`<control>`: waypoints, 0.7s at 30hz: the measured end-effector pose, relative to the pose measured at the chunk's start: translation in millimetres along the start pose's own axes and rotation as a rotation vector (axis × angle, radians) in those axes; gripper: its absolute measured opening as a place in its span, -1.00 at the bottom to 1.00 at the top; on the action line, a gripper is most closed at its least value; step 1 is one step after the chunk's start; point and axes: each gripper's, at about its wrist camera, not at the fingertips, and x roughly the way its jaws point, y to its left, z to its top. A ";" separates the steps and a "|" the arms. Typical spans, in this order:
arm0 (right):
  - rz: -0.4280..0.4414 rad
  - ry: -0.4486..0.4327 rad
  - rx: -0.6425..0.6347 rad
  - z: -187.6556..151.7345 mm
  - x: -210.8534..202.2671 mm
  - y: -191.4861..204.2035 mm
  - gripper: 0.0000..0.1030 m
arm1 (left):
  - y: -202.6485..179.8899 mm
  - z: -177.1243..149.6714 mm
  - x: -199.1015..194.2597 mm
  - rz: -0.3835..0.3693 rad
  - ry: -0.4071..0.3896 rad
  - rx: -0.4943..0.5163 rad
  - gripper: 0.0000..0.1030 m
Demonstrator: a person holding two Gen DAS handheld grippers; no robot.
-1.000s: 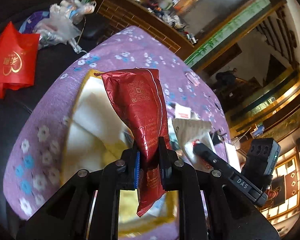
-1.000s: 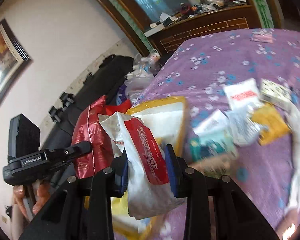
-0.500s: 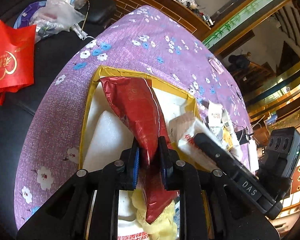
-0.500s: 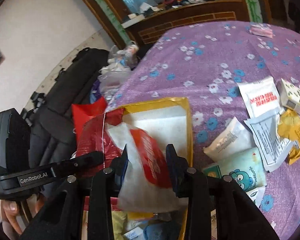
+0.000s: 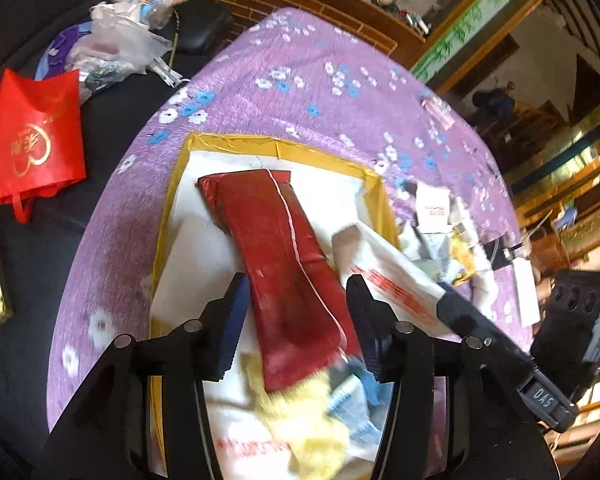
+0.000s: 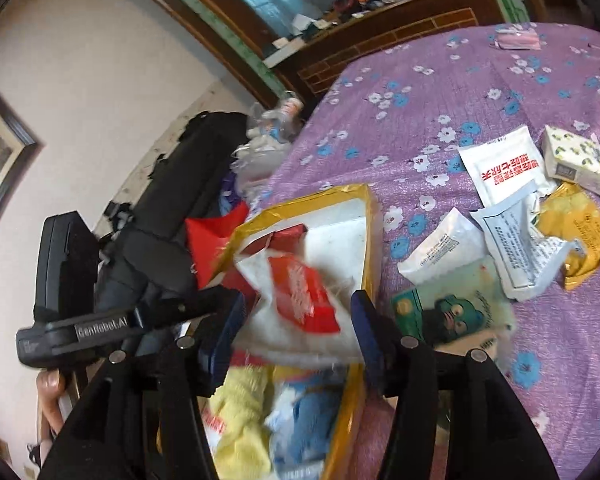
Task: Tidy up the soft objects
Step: 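Carry red packet and tissue pack into the tray and open both tools, then grasp the white cloth with right tool while left tool grasps the green-print sachet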
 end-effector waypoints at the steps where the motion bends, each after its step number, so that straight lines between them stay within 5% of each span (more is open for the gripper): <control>1: 0.019 0.003 -0.014 -1.8 -5.1 0.7 0.06 | -1.6 -6.3 -9.5 -0.007 -0.026 -0.009 0.00; 7: 0.090 -0.031 -0.083 -21.2 -53.2 -2.5 0.07 | -28.9 -40.9 -38.9 0.129 -0.127 0.013 0.06; 12: 0.088 -0.075 -0.053 -31.3 -95.0 -36.1 0.07 | -89.7 -78.3 -48.5 0.077 -0.198 0.118 0.06; 21: 0.017 -0.154 0.058 -35.8 -149.3 -107.7 0.07 | -160.2 -95.9 20.2 0.012 -0.046 0.266 0.06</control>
